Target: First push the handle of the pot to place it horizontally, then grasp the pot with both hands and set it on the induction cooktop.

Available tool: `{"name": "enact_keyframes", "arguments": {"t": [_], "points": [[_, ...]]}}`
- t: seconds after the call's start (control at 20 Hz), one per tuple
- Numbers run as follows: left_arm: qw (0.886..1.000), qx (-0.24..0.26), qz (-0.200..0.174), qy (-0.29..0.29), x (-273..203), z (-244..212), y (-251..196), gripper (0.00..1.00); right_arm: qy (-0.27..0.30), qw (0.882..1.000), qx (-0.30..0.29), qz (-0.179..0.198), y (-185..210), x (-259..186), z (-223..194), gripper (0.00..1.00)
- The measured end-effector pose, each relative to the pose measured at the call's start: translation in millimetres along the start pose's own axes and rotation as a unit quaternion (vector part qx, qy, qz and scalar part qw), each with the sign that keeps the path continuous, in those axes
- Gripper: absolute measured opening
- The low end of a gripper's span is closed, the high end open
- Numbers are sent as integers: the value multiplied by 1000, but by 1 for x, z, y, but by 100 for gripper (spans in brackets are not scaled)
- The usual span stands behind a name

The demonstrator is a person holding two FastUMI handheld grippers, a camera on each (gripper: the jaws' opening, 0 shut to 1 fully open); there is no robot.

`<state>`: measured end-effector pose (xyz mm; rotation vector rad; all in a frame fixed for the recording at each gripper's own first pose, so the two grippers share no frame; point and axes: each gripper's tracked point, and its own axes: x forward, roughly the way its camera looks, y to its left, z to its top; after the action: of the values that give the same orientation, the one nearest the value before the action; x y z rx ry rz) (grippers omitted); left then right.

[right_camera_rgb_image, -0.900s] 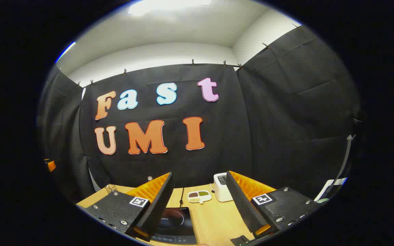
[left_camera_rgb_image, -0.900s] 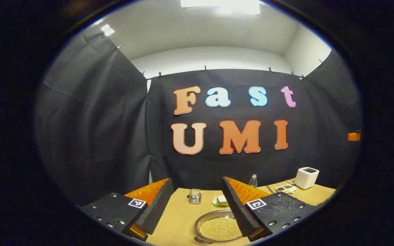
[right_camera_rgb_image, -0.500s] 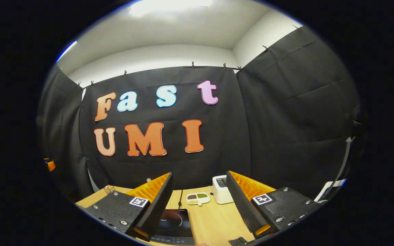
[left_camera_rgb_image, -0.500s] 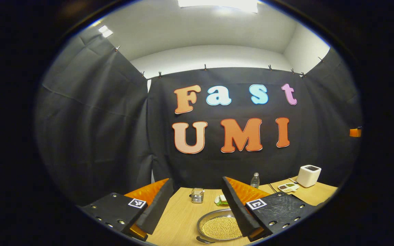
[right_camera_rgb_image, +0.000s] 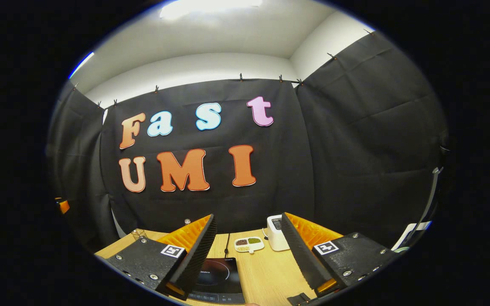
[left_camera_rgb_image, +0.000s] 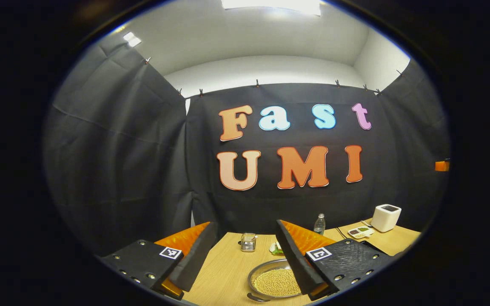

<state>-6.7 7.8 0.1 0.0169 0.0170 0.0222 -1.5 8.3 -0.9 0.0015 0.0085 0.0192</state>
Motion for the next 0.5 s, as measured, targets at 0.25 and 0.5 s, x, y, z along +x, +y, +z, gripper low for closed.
{"name": "enact_keyframes", "arguments": {"t": [0.25, 0.5], "points": [[1000, 12, -5, -14, -6, 7, -2, 92, 4, 1000, -1, 6, 4, 0, -3, 100], [1000, 9, -23, -4, -5, 1, -9, 59, 10, 1000, 5, 7, 2, 4, -8, 95]]}}
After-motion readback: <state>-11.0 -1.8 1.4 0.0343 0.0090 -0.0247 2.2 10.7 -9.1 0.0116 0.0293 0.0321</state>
